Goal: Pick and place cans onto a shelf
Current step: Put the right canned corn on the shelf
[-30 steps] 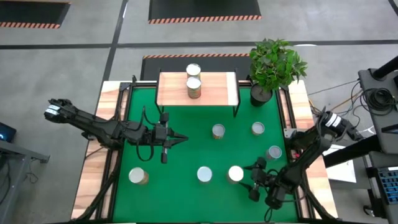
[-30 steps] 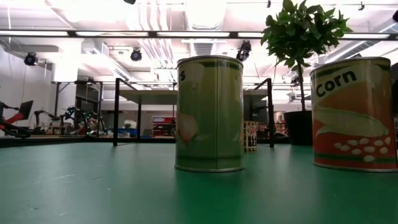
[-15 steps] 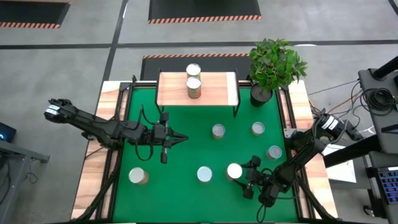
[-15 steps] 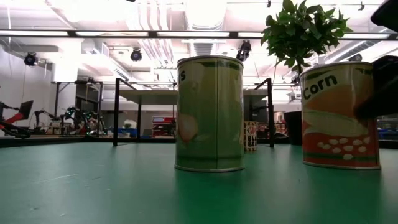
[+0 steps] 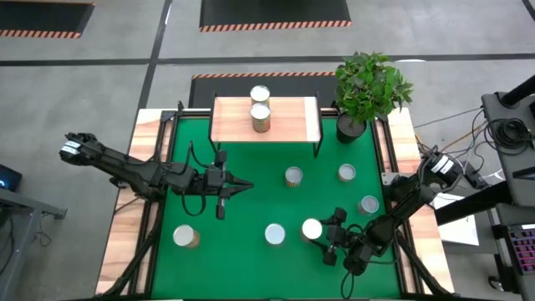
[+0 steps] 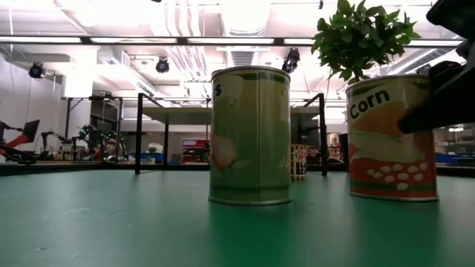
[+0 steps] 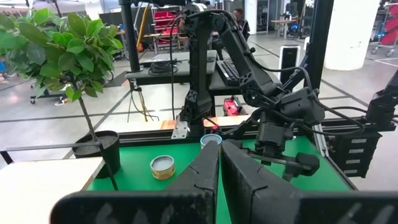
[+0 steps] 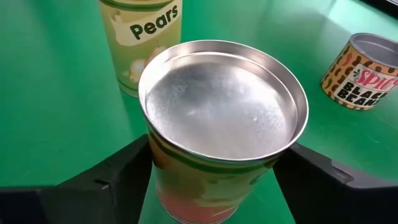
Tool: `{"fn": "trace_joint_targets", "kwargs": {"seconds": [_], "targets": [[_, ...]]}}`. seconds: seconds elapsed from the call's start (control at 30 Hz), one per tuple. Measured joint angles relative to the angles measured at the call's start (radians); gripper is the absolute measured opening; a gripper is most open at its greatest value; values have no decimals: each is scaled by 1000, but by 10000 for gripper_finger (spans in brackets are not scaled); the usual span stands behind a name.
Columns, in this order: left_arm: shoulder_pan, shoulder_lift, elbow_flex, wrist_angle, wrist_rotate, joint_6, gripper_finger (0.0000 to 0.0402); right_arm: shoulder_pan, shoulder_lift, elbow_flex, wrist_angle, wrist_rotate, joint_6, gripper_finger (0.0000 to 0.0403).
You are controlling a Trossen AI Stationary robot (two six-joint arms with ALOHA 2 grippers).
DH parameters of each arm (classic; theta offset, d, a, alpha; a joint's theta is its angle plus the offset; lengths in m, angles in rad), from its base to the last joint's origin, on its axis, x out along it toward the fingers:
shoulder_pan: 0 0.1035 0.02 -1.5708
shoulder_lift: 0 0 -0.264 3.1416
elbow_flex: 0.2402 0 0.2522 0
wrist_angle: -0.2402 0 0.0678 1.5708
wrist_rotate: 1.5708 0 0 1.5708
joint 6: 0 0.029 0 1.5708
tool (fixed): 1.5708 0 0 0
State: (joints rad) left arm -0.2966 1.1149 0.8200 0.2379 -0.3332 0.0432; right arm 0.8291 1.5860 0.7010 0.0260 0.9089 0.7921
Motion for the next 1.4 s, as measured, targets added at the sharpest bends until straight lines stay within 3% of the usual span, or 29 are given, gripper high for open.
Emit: {"fn": "trace_joint_targets", "kwargs": {"seconds": [0.27, 0.57, 0.83, 1.07, 1.27, 1.4], "targets": [[0, 0, 0, 0, 0, 0, 0, 0, -36, 0, 0, -15, -20, 268], [0, -41, 0, -25, 1, 40, 0, -30, -231, 52, -99, -83, -139, 273], [0, -77, 0, -83, 1, 94, 0, -138, -357, 153, -126, -161, -429, 273], [0, -110, -10, -96, 2, 130, 0, -310, -372, 346, -228, -300, -698, 273], [0, -169, -46, -91, 2, 158, 0, -530, -372, 502, -372, -481, -855, 274], [0, -210, -78, -91, 1, 158, 0, -698, -373, 531, -397, -586, -927, 274]]}}
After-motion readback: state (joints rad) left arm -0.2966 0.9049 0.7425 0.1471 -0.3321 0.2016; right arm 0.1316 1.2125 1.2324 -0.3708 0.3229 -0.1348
